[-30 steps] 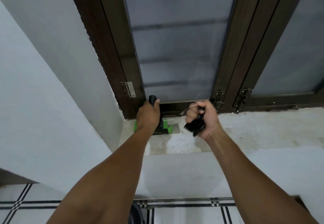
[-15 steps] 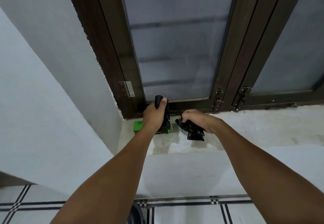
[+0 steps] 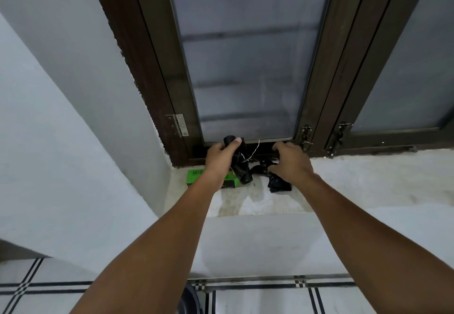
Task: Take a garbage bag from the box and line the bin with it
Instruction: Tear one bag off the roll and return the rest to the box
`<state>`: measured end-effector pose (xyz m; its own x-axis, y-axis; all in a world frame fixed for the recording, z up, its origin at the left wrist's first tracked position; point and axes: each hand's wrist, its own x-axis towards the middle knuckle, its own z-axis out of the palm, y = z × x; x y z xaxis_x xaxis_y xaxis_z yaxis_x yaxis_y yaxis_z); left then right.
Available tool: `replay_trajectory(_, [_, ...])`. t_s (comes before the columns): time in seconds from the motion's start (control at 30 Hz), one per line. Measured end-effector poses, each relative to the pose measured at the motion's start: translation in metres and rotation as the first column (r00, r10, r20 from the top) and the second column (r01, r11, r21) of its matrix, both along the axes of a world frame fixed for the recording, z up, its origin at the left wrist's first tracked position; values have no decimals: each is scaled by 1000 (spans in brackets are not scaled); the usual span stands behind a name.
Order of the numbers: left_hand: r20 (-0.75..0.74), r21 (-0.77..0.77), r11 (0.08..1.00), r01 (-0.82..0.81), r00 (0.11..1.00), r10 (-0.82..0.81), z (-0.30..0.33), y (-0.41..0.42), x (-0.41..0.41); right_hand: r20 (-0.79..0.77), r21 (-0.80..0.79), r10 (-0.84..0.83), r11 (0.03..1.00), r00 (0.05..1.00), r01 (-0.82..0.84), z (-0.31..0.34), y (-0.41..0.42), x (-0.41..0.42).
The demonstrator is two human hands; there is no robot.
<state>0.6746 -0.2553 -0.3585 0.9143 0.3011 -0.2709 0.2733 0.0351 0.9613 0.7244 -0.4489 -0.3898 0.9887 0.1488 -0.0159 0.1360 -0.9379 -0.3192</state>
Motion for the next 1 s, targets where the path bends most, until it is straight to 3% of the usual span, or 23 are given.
replay_trajectory(0.1, [-61, -69, 997, -17, 998, 13, 3, -4, -2, 388, 142, 57, 983, 920, -120, 5, 10, -15])
replay_trajectory(0.17, [-88, -123, 991, -61, 995, 50, 4, -4, -4, 500, 348, 41, 905, 865, -244, 11, 21, -26])
replay_trajectory(0.2, [-101, -150, 985, -85, 992, 70, 5, -4, -5, 431, 522, -13, 819, 902, -237, 15, 29, -30])
replay_trajectory(0.27, [-116, -186, 973, -137, 986, 116, 5, -2, -7, 20, 869, -62, 495, 998, 13, 32, 46, -41])
replay_trajectory(0.3, [-116, -203, 967, -157, 984, 135, 5, -1, -8, -186, 924, -13, 339, 982, 179, 38, 51, -44])
replay_trajectory(0.37, [-115, -238, 953, -187, 980, 164, 5, 3, -10, -395, 909, 159, 209, 905, 360, 40, 53, -46])
replay_trajectory(0.47, [-116, -284, 937, -203, 977, 177, 8, 10, -14, -391, 916, 335, 233, 857, 327, 34, 49, -53])
replay_trajectory(0.53, [-106, -286, 939, -192, 980, 168, 10, 14, -17, -366, 921, 348, 266, 863, 284, 29, 52, -55])
replay_trajectory(0.73, [-91, -305, 947, -101, 993, 76, 9, 21, -24, -430, 902, 187, 124, 883, 413, 33, 64, -52])
replay_trajectory(0.87, [-94, -402, 907, -123, 991, 93, 11, 22, -27, -461, 887, 134, 97, 877, 451, 38, 68, -51])
replay_trajectory(1.0, [-100, -392, 911, -125, 991, 93, 11, 19, -28, -503, 863, 71, 87, 861, 497, 38, 71, -49])
